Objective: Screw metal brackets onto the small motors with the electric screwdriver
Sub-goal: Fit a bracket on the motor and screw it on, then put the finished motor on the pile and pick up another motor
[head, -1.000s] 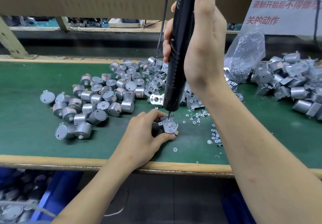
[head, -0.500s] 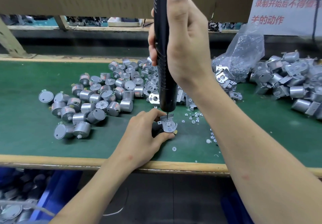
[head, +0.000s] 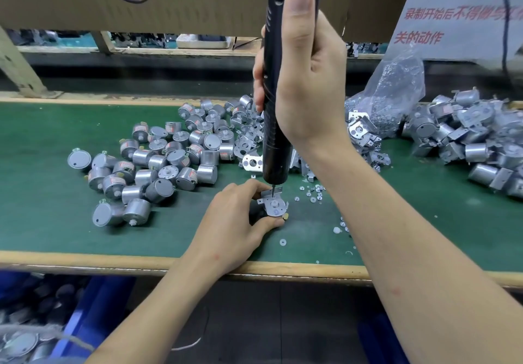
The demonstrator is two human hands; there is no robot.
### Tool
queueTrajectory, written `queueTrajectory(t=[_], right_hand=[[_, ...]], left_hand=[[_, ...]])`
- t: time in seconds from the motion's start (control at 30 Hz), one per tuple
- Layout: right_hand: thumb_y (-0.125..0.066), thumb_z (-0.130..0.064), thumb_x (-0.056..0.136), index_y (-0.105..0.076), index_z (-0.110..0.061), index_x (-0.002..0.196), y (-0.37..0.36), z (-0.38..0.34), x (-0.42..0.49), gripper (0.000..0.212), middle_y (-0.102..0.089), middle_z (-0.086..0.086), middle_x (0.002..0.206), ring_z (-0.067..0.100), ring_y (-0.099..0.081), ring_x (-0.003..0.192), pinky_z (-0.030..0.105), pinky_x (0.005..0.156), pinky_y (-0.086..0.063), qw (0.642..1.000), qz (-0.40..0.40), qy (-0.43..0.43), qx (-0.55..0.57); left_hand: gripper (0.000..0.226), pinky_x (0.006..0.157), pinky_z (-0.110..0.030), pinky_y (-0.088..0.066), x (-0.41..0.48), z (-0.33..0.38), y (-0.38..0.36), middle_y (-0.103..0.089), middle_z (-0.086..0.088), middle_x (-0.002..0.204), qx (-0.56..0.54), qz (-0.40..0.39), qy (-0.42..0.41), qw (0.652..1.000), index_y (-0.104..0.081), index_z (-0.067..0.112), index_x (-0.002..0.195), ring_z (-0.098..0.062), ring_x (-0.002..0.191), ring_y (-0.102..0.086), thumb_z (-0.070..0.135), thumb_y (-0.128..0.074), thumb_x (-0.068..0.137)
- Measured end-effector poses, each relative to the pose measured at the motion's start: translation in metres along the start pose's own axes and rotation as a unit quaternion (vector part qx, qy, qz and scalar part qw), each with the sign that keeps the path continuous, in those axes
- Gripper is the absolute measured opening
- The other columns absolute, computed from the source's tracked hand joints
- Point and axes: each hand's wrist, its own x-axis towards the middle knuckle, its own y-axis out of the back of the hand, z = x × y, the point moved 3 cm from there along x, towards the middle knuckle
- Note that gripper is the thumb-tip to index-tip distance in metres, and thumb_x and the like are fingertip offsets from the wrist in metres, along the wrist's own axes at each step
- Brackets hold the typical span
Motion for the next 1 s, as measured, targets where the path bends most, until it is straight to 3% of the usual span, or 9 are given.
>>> queueTrajectory(t=[0.23,0.37,0.57,0.67,0.73,0.8,0.83,0.9,1.0], right_hand=[[-0.048,-0.036,0.106,-0.05,-0.016,0.087,0.009,-0.004,-0.003,0.028,-0.061,0.002,0.063,0.024,-0.062,0.049,0.04,0.051,-0.052,0.997,0.035,-0.001,-0.072],[-0.071,-0.036,0.096,-0.053,-0.011,0.118,0.029,0.002,-0.013,0.037,-0.071,-0.002,0.093,0.018,-0.073,0.082,0.045,0.081,-0.058,0.985,0.036,-0.031,-0.169],[-0.07,-0.033,0.097,-0.051,-0.027,0.131,0.059,0.03,-0.083,0.04,-0.061,-0.026,0.113,-0.002,-0.062,0.111,0.031,0.1,-0.051,0.956,0.047,-0.18,-0.226],[-0.066,-0.044,0.096,-0.054,-0.022,0.141,0.064,0.038,-0.112,0.051,-0.058,-0.022,0.122,0.002,-0.058,0.12,0.024,0.097,-0.049,0.932,0.01,-0.25,-0.262],[-0.068,-0.034,0.096,-0.063,-0.02,0.135,0.061,0.042,-0.122,0.041,-0.066,-0.014,0.121,0.004,-0.062,0.117,0.016,0.085,-0.052,0.927,-0.044,-0.31,-0.206],[-0.069,-0.022,0.097,-0.068,-0.011,0.126,0.061,0.042,-0.127,0.031,-0.072,0.001,0.116,0.015,-0.068,0.113,0.03,0.088,-0.059,0.925,-0.054,-0.346,-0.149],[-0.069,-0.019,0.097,-0.068,-0.006,0.124,0.064,0.041,-0.127,0.03,-0.073,0.007,0.114,0.02,-0.071,0.109,0.037,0.092,-0.059,0.924,-0.035,-0.361,-0.12],[-0.067,-0.015,0.099,-0.068,0.004,0.116,0.081,0.039,-0.121,0.026,-0.073,0.015,0.103,0.024,-0.075,0.093,0.034,0.086,-0.062,0.921,0.025,-0.388,-0.008],[-0.058,-0.011,0.103,-0.067,0.006,0.108,0.128,0.027,-0.096,0.02,-0.074,0.015,0.103,0.02,-0.076,0.087,0.024,0.075,-0.06,0.898,0.139,-0.393,0.142]], left_hand=[[0.04,0.071,-0.025,-0.037,0.001,0.002,0.0,-0.045,0.031,0.083,-0.002,-0.005,-0.004,1.0,-0.059,0.033,0.109,-0.002,0.081,-0.042,0.05,-0.077,0.077],[0.04,0.072,-0.027,-0.042,0.002,0.002,0.003,-0.053,0.025,0.084,-0.02,-0.013,-0.005,1.0,-0.06,0.032,0.105,-0.006,0.082,-0.051,0.051,-0.079,0.075],[0.039,0.074,-0.007,-0.033,-0.003,0.01,0.014,-0.05,0.036,0.086,-0.014,0.048,-0.056,0.997,-0.063,0.032,0.108,0.015,0.083,-0.046,0.038,-0.082,0.075],[0.044,0.08,-0.002,-0.032,-0.007,0.02,0.018,-0.052,0.033,0.093,-0.038,0.092,-0.085,0.991,-0.065,0.024,0.113,0.017,0.087,-0.046,0.026,-0.079,0.072],[0.045,0.082,-0.003,-0.033,-0.008,0.025,0.019,-0.056,0.028,0.1,-0.049,0.108,-0.102,0.988,-0.065,0.022,0.116,0.014,0.088,-0.046,0.028,-0.074,0.072],[0.047,0.083,-0.006,-0.034,-0.011,0.03,0.021,-0.06,0.022,0.105,-0.045,0.108,-0.121,0.986,-0.064,0.019,0.12,0.009,0.088,-0.046,0.039,-0.069,0.077],[0.05,0.085,-0.007,-0.034,-0.011,0.031,0.022,-0.06,0.019,0.107,-0.031,0.102,-0.128,0.986,-0.063,0.019,0.122,0.006,0.088,-0.046,0.045,-0.067,0.079],[0.058,0.09,-0.015,-0.036,-0.011,0.027,0.03,-0.06,0.012,0.112,0.024,0.102,-0.118,0.988,-0.06,0.016,0.126,-0.006,0.094,-0.048,0.054,-0.064,0.082],[0.055,0.095,-0.041,-0.04,-0.009,-0.001,0.055,-0.058,-0.01,0.122,0.19,0.151,0.011,0.97,-0.059,0.009,0.126,-0.033,0.109,-0.048,0.047,-0.066,0.086]])
